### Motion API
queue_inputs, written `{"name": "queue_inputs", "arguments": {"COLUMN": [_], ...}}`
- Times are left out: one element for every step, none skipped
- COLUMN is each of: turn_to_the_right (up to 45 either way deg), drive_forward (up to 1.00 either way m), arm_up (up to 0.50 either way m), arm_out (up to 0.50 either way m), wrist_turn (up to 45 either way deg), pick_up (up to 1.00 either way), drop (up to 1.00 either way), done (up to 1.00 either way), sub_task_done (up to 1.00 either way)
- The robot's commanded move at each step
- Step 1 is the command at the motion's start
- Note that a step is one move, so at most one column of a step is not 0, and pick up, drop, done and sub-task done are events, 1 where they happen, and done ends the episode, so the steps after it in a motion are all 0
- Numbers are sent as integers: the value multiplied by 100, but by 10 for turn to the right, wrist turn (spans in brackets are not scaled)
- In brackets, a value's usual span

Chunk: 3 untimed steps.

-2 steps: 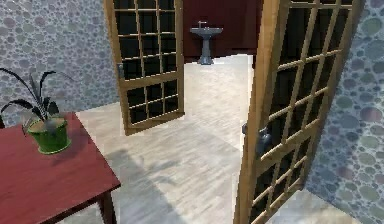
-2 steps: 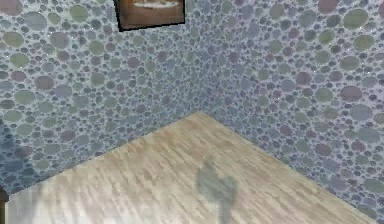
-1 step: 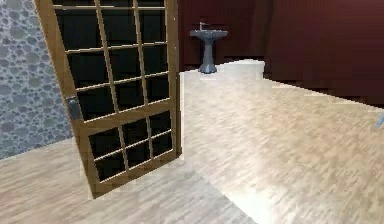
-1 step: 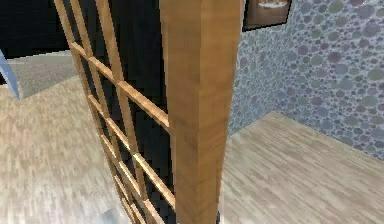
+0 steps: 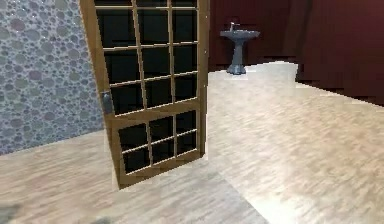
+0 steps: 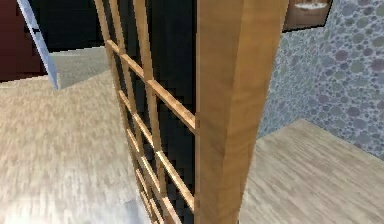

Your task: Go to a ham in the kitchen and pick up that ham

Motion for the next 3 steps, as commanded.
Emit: {"name": "queue_inputs", "arguments": {"turn_to_the_right": [0, 450, 60], "drive_forward": [5, 0, 0], "arm_up": [0, 0, 0], "arm_out": [0, 0, 0], "wrist_turn": [0, 0, 0], "pick_up": [0, 0, 0], "drop": [0, 0, 0], "done": [0, 0, 0], "sub_task_done": [0, 0, 0]}}
